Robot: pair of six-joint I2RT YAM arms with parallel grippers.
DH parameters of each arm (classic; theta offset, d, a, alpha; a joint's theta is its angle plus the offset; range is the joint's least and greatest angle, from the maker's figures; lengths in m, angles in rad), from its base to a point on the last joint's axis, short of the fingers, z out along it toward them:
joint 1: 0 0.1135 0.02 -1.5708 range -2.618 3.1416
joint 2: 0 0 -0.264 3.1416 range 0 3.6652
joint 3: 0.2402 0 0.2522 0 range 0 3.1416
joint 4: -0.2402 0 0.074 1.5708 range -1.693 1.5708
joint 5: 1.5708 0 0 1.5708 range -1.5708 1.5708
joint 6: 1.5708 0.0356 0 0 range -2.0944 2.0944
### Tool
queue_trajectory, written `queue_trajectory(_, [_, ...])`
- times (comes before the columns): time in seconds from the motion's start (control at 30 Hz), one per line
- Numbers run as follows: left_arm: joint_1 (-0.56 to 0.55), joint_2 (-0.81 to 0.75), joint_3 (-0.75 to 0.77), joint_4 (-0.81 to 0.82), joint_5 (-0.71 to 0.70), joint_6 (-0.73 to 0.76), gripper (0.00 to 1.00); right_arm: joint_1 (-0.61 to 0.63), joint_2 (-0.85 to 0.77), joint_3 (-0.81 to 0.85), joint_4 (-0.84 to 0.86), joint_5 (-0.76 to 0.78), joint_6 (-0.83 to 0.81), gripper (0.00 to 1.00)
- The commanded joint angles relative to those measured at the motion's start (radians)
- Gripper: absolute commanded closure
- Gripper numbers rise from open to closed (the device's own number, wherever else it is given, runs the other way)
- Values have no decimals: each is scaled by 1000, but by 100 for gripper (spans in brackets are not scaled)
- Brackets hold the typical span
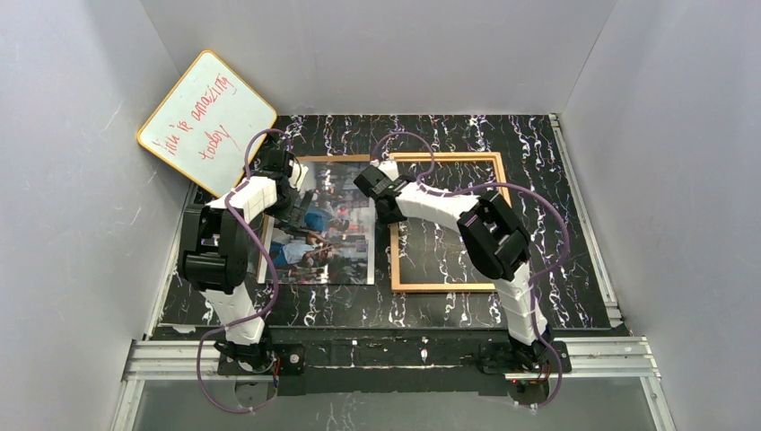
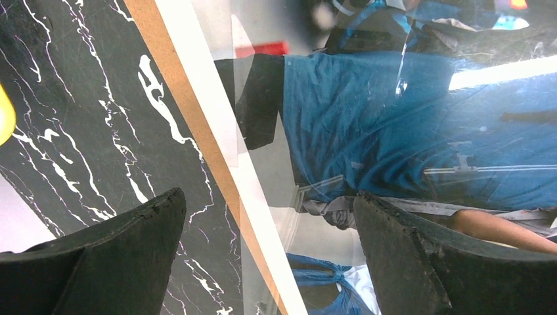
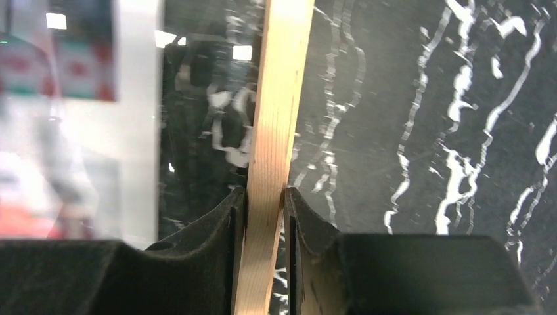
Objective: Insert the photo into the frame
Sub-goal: Move the photo frame to the center of the board.
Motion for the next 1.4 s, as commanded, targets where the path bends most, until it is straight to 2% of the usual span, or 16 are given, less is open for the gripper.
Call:
queue_trajectory(0.0, [10,18,-48,-32,-44,19,2,-41,-66,-66,-6,17,78,84])
queue_trajectory(0.07, [10,15,-47,-32,-44,20,2,-52,-77,-86,-9,21,122,88])
queue_trajectory(0.2, [10,10,-48,-33,-39,22,2,-67,-84,-111,27,-1,164,89])
queue_trajectory(0.63, [10,17,-23,-43,-38,7,2,-130,36,13,-8,-15,210,93])
queue_trajectory(0.87, [10,16,-25,-46,-32,11,2,-143,1,-51,21,-43,183,93])
queue_trajectory(1.07, [10,25,-20,-46,-25,7,2,-133,-54,-136,72,-108,223,92])
queue_trajectory(1.37, [10,20,-10,-54,-16,7,2,-101,-62,-123,67,-152,317,93])
